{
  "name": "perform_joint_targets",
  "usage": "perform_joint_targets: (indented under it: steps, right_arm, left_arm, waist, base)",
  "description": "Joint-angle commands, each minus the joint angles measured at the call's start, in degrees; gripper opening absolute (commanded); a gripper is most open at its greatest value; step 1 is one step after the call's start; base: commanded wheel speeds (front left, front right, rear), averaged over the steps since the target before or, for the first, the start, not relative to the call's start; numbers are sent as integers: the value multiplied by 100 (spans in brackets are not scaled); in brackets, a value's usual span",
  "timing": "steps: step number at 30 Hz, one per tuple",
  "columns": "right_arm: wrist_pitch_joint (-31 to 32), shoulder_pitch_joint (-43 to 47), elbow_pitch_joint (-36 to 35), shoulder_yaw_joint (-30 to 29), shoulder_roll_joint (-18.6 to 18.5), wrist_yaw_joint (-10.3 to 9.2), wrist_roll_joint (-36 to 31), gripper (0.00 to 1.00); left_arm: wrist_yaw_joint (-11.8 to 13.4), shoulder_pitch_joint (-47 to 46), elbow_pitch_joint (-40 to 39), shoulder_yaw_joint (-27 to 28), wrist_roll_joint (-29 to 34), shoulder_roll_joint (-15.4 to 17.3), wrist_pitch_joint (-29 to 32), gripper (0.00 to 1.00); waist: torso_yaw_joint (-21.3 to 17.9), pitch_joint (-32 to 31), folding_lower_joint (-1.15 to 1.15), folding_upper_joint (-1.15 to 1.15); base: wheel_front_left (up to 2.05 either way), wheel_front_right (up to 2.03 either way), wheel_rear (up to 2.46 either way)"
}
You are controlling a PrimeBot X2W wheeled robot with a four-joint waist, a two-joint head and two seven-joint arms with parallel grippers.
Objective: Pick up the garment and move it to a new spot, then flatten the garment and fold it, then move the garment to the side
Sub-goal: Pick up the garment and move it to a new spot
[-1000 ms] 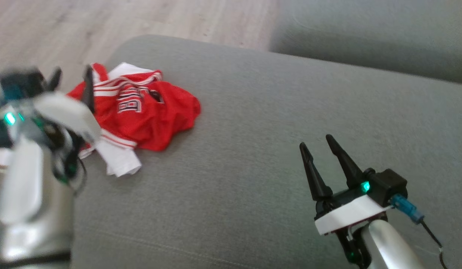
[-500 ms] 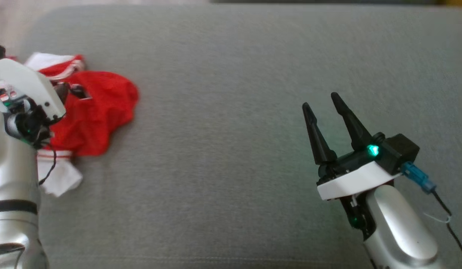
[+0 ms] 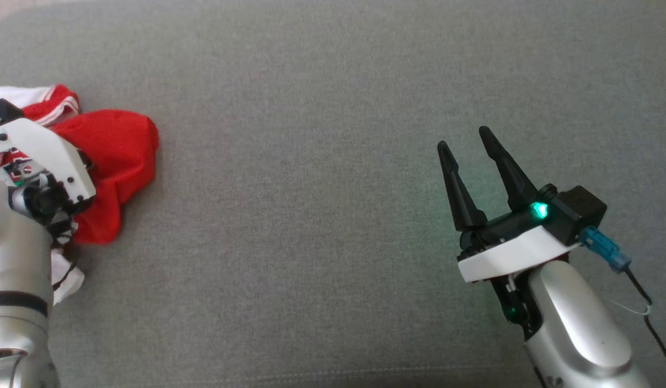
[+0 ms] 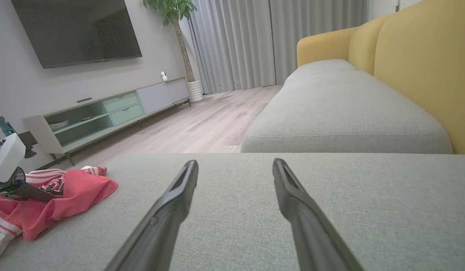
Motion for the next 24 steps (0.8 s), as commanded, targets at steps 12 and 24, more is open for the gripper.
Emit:
perform_joint_targets:
  steps: [12, 24]
  right_arm:
    - [-54, 290, -18, 40, 104, -4, 165, 100]
    - [-54, 280, -236, 123, 83, -4, 101, 100]
  left_arm:
    - [-392, -631, -1286, -766, 61, 47, -965, 0]
    - [-402, -33, -3871, -1724, -1006, -660, -517, 0]
  waist:
    - [-39, -1148, 0, 0]
    - [-875, -1350, 0, 0]
  base:
    - [0, 0, 0]
    - [0, 0, 0]
